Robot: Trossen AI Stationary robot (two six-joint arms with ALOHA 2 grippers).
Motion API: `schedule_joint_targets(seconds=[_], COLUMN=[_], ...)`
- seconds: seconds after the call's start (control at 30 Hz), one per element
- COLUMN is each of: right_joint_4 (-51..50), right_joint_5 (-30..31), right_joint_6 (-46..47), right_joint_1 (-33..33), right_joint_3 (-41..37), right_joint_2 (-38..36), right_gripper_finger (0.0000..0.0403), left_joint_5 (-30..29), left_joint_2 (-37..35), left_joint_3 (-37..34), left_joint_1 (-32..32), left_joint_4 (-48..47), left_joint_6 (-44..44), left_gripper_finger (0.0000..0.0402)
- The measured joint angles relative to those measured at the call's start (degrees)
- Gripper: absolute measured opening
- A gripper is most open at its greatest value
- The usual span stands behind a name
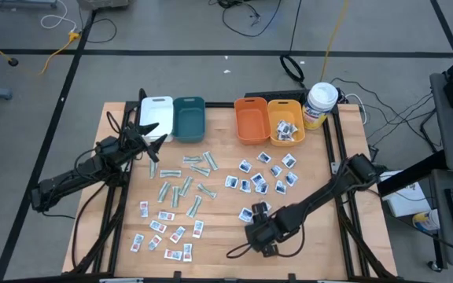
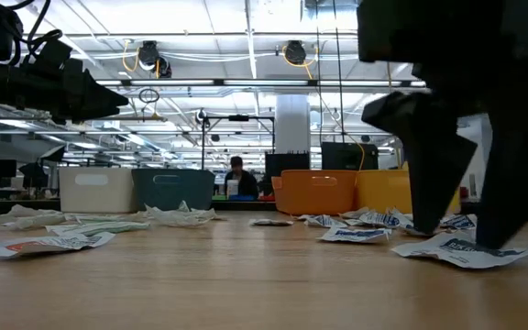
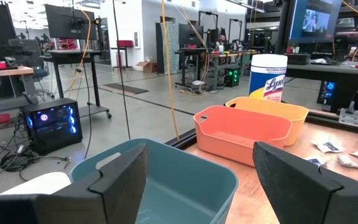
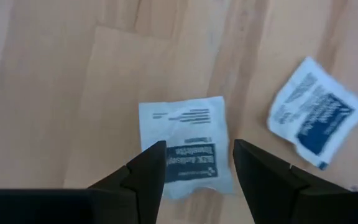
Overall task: Pick & Place First Aid Supplies
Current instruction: Put the towelette pack into the yellow bin
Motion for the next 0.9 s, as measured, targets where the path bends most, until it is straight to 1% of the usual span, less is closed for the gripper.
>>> schedule_joint_targets(seconds=[0.1,0.17,0.27,0.33,0.4,0.47,0.67,0.7,0.9], right_joint_4=[0.15,0.33,0.4,0.48,0.62,0.7,0.69,0.64,-0.38], right_joint_5=[-0.47,-2.31,-3.45,-4.27,-4.7,-4.72,-4.9,-4.9,-4.49], right_joint_6=[0.99,1.44,1.38,1.11,0.72,-0.19,-1.62,-1.83,-4.28], right_joint_1=[-0.07,-0.49,-0.57,-0.61,-0.76,-0.74,-0.84,-0.9,-1.92], right_joint_3=[0.01,0.06,0.1,0.1,0.1,0.1,0.1,0.1,-0.07], right_joint_2=[0.55,0.96,1.12,1.14,1.14,1.14,1.18,1.18,-0.86], right_gripper_finger=[0.018,0.018,0.0179,0.0172,0.0154,0.0126,0.0018,0.0012,0.0012], left_joint_5=[0.0,0.0,0.0,0.0,0.0,0.0,0.0,0.0,0.0], left_joint_2=[0.0,-0.01,0.0,0.01,0.01,-0.01,0.0,-0.01,0.0], left_joint_3=[0.0,0.0,-0.01,0.0,0.0,0.0,0.01,0.01,0.0], left_joint_1=[0.02,0.0,0.02,0.02,0.02,0.02,0.02,0.02,0.02], left_joint_4=[0.0,0.0,0.0,0.0,0.0,0.0,0.0,0.0,0.0], left_joint_6=[0.0,-0.01,-0.01,0.0,-0.01,0.01,0.0,0.0,0.0], left_gripper_finger=[0.0296,0.0296,0.0296,0.0296,0.0296,0.0296,0.0296,0.0296,0.0296])
